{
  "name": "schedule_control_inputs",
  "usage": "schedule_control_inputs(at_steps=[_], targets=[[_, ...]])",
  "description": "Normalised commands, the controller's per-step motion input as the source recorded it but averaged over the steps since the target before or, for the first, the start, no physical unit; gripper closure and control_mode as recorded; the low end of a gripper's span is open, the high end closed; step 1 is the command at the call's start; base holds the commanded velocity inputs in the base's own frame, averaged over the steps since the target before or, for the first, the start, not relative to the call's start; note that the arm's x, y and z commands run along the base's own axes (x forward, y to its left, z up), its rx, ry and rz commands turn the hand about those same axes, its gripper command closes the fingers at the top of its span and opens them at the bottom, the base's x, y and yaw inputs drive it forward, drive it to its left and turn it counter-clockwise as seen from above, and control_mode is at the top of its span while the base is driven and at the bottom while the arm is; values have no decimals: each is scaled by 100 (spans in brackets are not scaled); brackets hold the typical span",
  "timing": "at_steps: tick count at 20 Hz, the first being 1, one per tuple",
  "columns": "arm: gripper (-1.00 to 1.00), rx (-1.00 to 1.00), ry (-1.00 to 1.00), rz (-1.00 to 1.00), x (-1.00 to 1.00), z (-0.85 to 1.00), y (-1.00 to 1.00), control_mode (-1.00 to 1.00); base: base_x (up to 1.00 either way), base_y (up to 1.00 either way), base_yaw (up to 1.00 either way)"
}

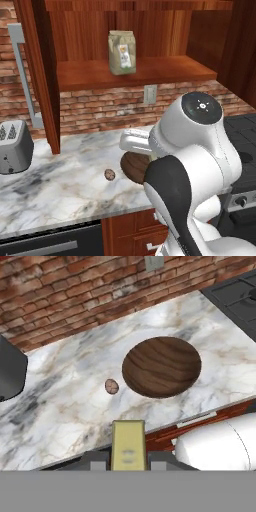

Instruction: Pick the egg and butter from the fridge and place them by the bowl for mixing.

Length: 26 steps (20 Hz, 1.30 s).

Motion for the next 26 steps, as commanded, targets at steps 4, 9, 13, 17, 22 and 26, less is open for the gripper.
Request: schedule_control_inputs(at_steps=[4,9,13,17,22,26], targets=[[100,0,4,0,0,-11,0,-100,0,0,0],[100,0,11,0,0,-40,0,-100,0,0,0],[100,0,14,0,7,-54,0,-100,0,0,0],[100,0,12,0,11,-57,0,-100,0,0,0],[100,0,7,0,12,-53,0,-100,0,0,0],[100,0,3,0,17,-44,0,-100,0,0,0]])
